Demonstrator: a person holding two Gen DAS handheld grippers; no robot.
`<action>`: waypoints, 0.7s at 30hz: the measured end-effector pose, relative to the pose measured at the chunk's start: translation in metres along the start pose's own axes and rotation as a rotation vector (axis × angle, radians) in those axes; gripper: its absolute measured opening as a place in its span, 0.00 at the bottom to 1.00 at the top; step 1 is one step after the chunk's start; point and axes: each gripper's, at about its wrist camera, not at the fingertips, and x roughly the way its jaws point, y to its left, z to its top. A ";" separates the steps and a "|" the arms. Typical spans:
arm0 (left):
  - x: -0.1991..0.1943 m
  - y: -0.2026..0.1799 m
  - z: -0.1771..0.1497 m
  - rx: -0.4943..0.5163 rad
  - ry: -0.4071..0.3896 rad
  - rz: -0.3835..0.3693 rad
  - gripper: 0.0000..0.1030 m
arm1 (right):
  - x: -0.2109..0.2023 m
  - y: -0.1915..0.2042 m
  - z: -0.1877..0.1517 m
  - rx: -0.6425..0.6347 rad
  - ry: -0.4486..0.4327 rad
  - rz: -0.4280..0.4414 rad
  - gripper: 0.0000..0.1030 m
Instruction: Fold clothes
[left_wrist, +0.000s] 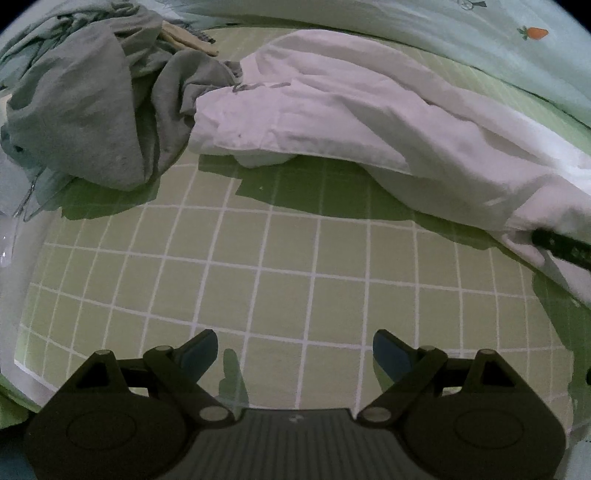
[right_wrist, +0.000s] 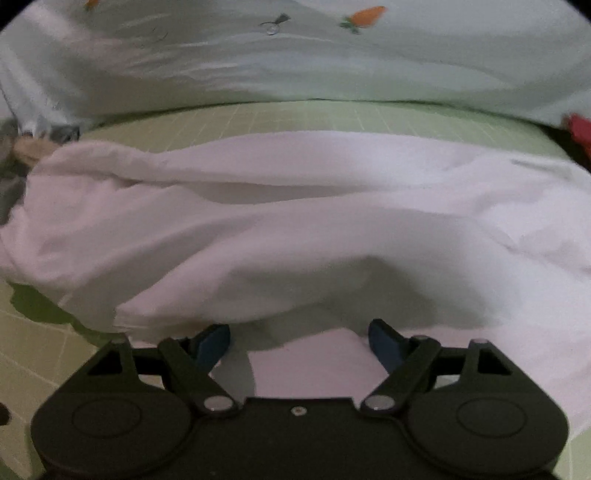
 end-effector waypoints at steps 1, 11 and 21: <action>0.000 0.001 0.000 -0.001 -0.002 0.001 0.88 | 0.000 0.003 0.002 -0.003 -0.011 0.000 0.70; -0.004 0.017 0.002 -0.035 -0.015 0.012 0.89 | -0.064 0.011 -0.020 0.010 -0.094 0.058 0.03; -0.001 0.022 0.007 -0.087 -0.002 -0.011 0.89 | -0.075 -0.002 -0.037 0.119 -0.034 0.150 0.19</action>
